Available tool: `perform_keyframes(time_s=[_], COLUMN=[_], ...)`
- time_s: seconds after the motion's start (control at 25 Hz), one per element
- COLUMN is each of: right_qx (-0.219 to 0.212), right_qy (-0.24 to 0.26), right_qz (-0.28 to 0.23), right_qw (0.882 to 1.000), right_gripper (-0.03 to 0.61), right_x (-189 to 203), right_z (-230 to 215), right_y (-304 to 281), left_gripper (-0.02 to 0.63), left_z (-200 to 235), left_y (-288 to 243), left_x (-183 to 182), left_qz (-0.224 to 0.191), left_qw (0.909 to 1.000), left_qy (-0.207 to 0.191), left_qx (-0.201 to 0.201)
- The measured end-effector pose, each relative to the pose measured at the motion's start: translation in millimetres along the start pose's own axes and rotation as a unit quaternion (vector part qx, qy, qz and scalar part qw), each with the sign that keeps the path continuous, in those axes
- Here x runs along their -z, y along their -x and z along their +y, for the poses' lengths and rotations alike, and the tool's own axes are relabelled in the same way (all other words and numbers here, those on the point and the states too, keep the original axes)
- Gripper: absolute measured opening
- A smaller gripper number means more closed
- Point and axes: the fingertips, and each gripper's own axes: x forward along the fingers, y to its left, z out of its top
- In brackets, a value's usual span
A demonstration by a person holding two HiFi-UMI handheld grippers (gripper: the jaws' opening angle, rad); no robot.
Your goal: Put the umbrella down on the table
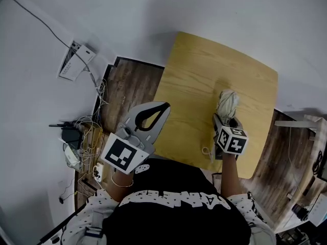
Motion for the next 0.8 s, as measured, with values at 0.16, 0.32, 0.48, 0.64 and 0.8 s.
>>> perform_keyframes(time_s=[0.16,0.32,0.48,0.64,0.8], right_qx=[0.004,0.011,0.017,0.023,0.026], right_qy=[0.005,0.009,0.010,0.011,0.011], right_qz=[0.012,0.021,0.032,0.042,0.050], right_qw=[1.000,1.000,0.999,0.999,0.998], right_gripper=[0.288,0.288,0.290,0.290,0.290], right_x=[3.1,6.8,10.1,13.5,15.5], right_z=[0.8,-1.4,-4.7,-6.3,-8.3], right_y=[-7.0,-11.3,-16.4,-20.5,-25.1], left_gripper=[0.002,0.002,0.002,0.002,0.002], left_z=[3.7,4.3,6.5,9.2,11.5], left_y=[-1.6,-2.6,-3.6,-3.8,-4.7], left_x=[0.1,-0.6,-1.3,-1.6,-1.3], left_qz=[0.000,0.000,0.001,0.003,0.004], left_qw=[1.0000,1.0000,1.0000,1.0000,1.0000], left_qy=[0.004,0.004,0.003,0.003,0.003], left_qx=[0.000,0.000,0.000,-0.002,-0.004])
